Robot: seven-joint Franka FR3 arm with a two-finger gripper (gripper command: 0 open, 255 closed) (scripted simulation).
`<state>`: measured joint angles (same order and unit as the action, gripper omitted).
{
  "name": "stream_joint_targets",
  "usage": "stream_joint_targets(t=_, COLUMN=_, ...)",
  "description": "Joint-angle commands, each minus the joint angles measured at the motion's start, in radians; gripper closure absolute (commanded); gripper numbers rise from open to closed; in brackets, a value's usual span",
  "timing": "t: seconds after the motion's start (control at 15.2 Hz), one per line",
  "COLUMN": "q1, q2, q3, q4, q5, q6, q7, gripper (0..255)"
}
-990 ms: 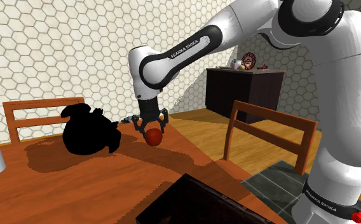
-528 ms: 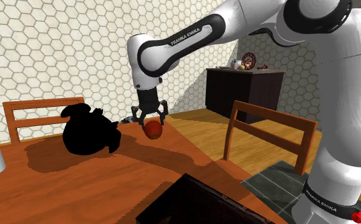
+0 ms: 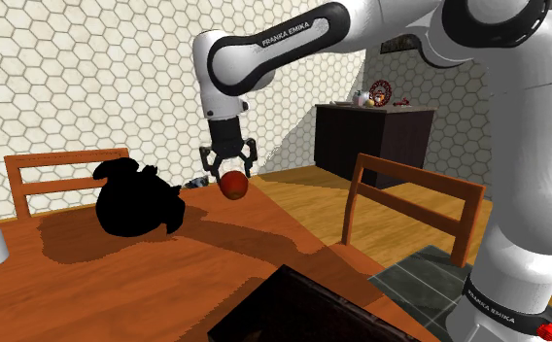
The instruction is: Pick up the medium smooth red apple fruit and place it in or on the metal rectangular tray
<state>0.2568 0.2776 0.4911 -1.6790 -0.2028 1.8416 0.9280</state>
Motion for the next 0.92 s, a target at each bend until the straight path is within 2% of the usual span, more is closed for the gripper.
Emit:
stream_joint_targets(t=0.0, q1=0.001, q2=-0.002, q3=0.001, q4=0.026, q5=0.002, q6=-0.027, q7=-0.005, gripper=255)
stream_joint_targets(t=0.13, q1=0.001, q2=-0.004, q3=0.001, q4=0.037, q5=0.004, q6=-0.04, q7=-0.006, gripper=255)
stream_joint_targets(t=0.53, q1=0.008, q2=-0.198, q3=0.045, q4=-0.191, q5=0.097, q6=0.014, q7=0.035, gripper=255)
stream_joint_targets(t=0.86, q1=0.036, q2=-0.347, q3=0.077, q4=-0.338, q5=0.183, q6=0.032, q7=0.066, gripper=255)
